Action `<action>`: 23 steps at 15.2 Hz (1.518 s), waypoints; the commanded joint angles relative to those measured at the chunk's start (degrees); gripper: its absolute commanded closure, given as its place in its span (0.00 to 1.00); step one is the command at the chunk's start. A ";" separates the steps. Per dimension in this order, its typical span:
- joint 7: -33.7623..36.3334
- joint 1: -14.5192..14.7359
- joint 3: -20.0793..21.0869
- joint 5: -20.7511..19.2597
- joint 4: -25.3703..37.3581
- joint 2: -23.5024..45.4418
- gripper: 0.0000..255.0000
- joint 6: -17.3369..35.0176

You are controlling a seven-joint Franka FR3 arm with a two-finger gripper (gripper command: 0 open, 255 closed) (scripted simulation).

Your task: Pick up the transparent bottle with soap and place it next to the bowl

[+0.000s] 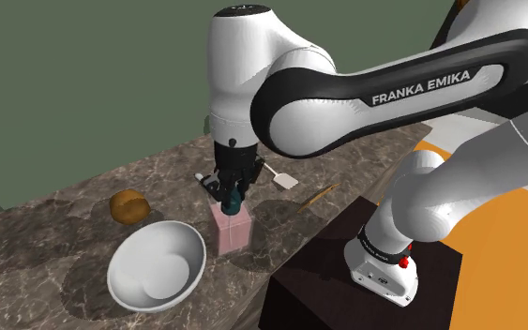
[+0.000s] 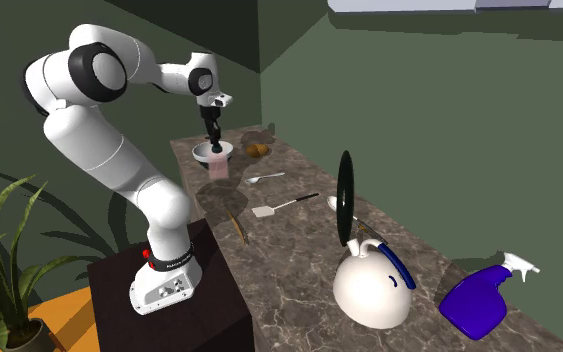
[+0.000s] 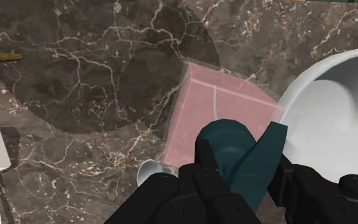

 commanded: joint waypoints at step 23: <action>-0.29 -0.06 -0.97 -0.25 2.03 -1.15 0.00 -3.17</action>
